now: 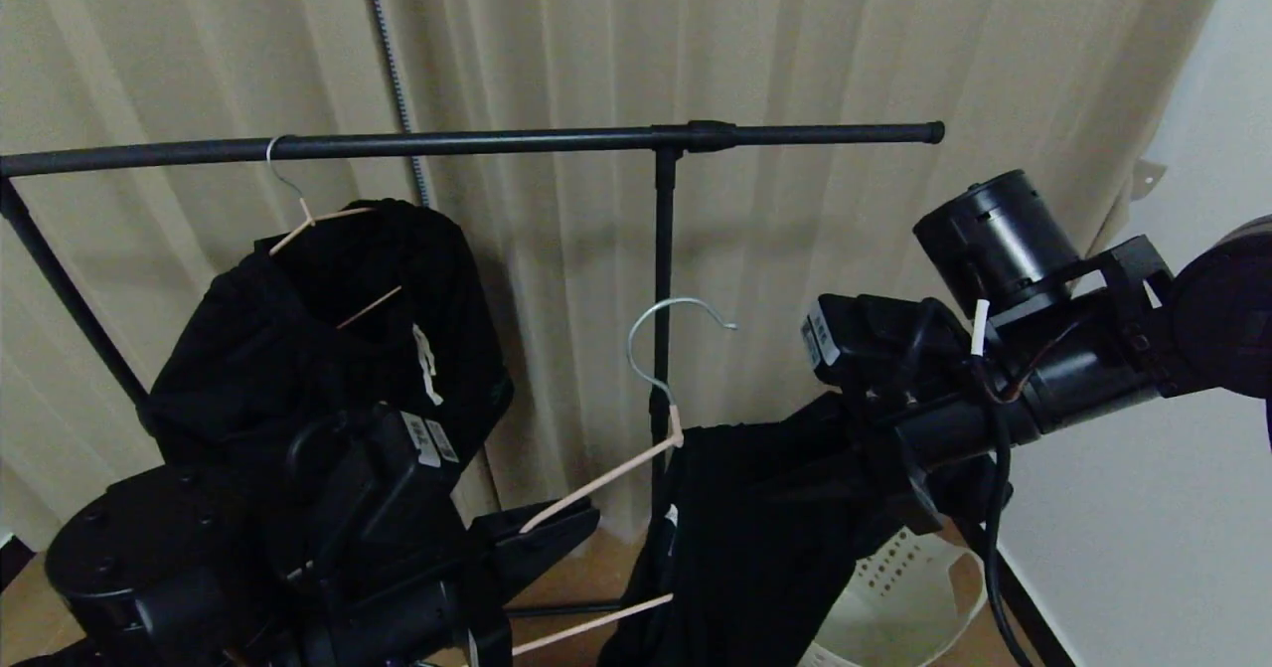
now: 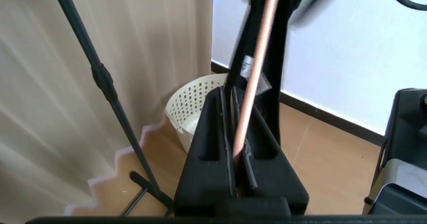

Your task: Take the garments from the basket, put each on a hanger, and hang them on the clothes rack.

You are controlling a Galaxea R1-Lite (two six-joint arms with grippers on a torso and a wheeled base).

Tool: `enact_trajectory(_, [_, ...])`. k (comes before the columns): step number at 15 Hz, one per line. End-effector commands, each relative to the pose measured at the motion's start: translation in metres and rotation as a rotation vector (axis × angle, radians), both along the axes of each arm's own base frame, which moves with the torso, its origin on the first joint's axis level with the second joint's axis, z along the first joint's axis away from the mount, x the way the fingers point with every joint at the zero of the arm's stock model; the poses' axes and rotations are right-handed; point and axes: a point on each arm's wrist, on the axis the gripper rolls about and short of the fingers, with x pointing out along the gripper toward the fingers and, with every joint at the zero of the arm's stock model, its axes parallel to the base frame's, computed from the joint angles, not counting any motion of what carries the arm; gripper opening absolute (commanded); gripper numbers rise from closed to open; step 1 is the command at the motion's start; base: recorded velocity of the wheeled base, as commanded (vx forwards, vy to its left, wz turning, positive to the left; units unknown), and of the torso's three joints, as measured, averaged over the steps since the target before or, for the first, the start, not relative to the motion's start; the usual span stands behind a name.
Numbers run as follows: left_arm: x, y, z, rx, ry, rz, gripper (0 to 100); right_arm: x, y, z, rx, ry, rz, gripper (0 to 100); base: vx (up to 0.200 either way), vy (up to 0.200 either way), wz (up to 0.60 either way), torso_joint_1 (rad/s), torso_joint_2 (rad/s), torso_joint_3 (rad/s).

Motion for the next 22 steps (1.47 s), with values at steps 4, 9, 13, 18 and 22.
enact_trajectory(4, [0.001, 0.000, 0.000, 0.000, 0.001, 0.004, 0, -0.001, -0.003, 0.002, 0.010, 0.003, 0.001, 0, 0.000, 0.000, 0.00, 0.000, 0.00, 0.000])
enact_trajectory(9, [0.001, 0.000, 0.000, -0.001, 0.001, 0.002, 100, -0.006, -0.006, 0.007, 0.019, -0.009, 0.001, 0, 0.000, 0.000, 0.00, 0.000, 0.00, 0.000])
enact_trajectory(13, [0.000, 0.001, 0.001, -0.009, -0.002, 0.008, 100, -0.012, -0.009, 0.010, 0.024, -0.017, 0.001, 0, 0.000, 0.000, 0.00, 0.000, 0.00, 0.000])
enact_trajectory(18, [-0.006, 0.020, 0.012, -0.112, -0.096, 0.060, 100, -0.013, -0.017, 0.014, 0.033, -0.020, -0.029, 0, 0.000, 0.000, 0.00, 0.000, 0.00, 0.000])
enact_trajectory(22, [-0.008, 0.047, 0.028, -0.252, -0.060, 0.169, 100, -0.011, -0.031, 0.018, 0.063, -0.013, -0.062, 0, 0.000, 0.000, 0.00, 0.000, 0.00, 0.000])
